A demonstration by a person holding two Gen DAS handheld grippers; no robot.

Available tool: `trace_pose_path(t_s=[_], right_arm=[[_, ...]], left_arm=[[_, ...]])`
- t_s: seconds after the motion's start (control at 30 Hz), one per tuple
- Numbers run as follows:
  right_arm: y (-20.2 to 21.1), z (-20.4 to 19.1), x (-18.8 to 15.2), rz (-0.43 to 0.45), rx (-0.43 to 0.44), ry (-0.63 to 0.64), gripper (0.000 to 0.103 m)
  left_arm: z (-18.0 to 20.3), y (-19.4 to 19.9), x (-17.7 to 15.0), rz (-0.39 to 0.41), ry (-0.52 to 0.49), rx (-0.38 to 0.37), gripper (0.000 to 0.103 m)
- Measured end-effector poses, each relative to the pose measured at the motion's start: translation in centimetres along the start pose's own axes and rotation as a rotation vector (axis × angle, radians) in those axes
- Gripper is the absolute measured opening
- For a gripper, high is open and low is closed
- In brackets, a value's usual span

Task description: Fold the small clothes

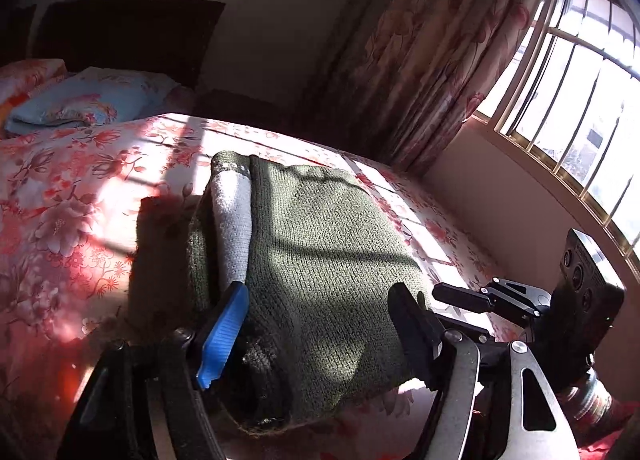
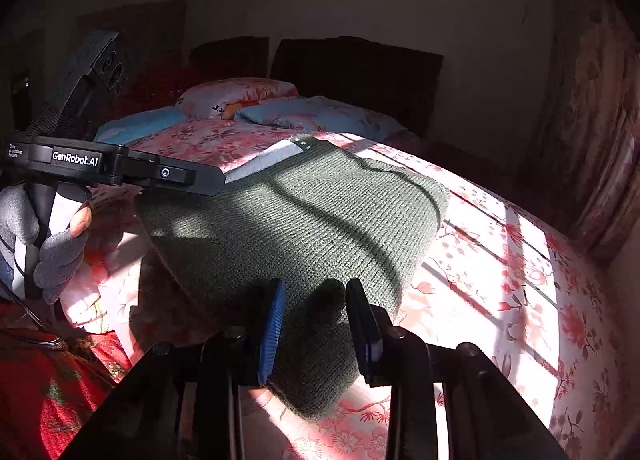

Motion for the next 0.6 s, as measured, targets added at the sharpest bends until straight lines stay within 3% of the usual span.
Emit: trace_pose_path(t_s=[0.1, 0.27, 0.43, 0.6], right_arm=[[-1.6, -0.6, -1.0, -0.043, 0.027, 0.030, 0.032], [-1.2, -0.3, -0.7, -0.029, 0.042, 0.035, 0.031], [-0.7, 2.1, 1.9, 0.040, 0.028, -0.009, 0.031], [-3.2, 3.9, 4.9, 0.051, 0.010, -0.032, 0.031]], left_arm=[[0.6, -1.0, -0.9, -0.040, -0.044, 0.023, 0.103], [0.3, -1.3, -1.1, -0.061, -0.064, 0.037, 0.103], [2.1, -0.2, 2.9, -0.020, -0.073, 0.017, 0.103], [2.4, -4.0, 8.7, -0.067, -0.014, 0.013, 0.103]])
Point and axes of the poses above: each gripper's, at about its wrist camera, not at the fingertips, and y roughly against the way its jaws point, z to its right, x to its top, the point moved 1 cm from there along -y, roughly the way its jaws point, and after that the axes turned 5 degrees about -x, right-handed, at the moved point
